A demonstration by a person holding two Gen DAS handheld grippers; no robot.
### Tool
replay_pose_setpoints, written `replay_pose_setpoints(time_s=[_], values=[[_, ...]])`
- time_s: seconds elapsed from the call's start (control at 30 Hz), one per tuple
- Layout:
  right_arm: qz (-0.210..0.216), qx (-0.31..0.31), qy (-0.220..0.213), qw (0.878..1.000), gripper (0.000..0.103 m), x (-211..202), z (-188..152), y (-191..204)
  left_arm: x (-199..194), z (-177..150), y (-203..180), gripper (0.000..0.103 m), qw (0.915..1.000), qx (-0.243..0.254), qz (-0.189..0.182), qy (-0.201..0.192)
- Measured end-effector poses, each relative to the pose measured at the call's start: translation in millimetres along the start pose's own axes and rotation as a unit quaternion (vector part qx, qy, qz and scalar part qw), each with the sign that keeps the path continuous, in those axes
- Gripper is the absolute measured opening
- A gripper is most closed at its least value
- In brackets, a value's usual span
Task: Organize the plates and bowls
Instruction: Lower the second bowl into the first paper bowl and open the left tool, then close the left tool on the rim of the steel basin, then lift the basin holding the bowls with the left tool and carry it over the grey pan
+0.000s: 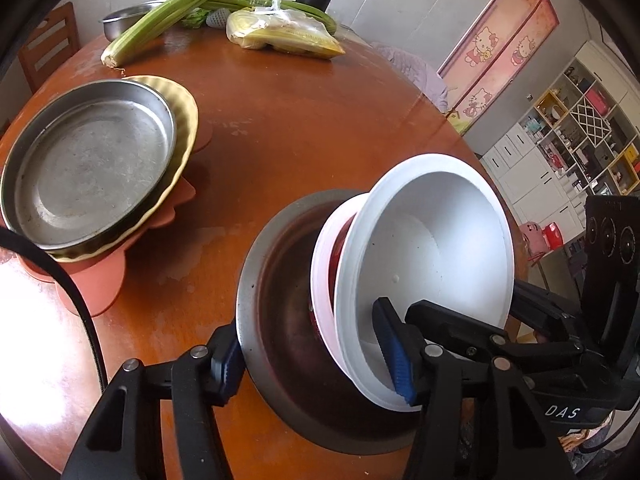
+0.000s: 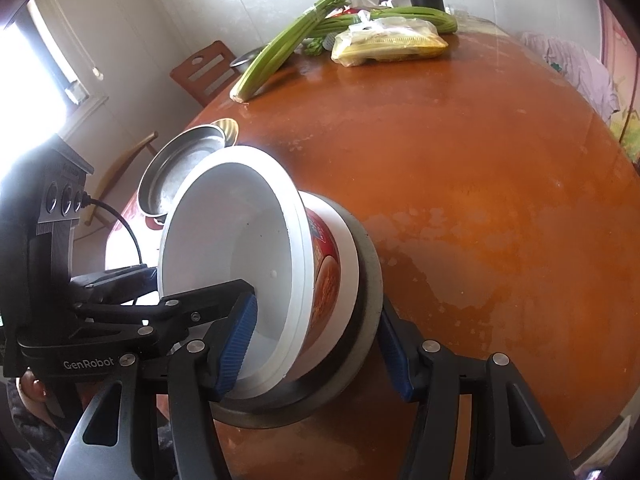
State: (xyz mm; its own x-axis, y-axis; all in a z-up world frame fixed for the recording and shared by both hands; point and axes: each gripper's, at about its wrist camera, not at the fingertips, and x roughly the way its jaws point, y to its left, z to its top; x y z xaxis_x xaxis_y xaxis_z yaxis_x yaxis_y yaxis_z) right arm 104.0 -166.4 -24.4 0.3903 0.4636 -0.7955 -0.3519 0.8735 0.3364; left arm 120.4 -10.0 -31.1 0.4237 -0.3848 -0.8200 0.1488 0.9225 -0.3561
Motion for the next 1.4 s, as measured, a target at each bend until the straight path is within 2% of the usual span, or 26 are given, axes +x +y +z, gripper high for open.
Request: replay_pose_setpoints(time_s=[0.23,0.57,0.77,1.07,1.4], values=[[0.005,-0.007,0.001,1.000,0.061,0.9,5.9,6.6,-8.6,1.4,2.5,0.057,0.9998,0.000,0.016,-0.008],[0.009,-0.014,-0.009,1.000,0.061,0.8,24.0,22.9,-24.0,14.5,17.7,0.057,0.9997,-0.010,0.014,-0.018],[0.022,-0.030,-0.015,0.999,0.061,1.3,46.3,44.4,-46.1,28.5,37.8,0.057,0.9988,-0.025,0.020,-0.036],[0.056,-0.065,-0.018,0.996,0.061,20.5,92.0,89.7,-89.1,59.9,77.5,0.057,0.9944,-0.046,0.044,-0.084],[0.063,-0.097,-0.016,0.993,0.061,48.5,125.7,122.7,-101.1,80.2,114.3,0.057,0.9899,-0.059,0.074,-0.105]])
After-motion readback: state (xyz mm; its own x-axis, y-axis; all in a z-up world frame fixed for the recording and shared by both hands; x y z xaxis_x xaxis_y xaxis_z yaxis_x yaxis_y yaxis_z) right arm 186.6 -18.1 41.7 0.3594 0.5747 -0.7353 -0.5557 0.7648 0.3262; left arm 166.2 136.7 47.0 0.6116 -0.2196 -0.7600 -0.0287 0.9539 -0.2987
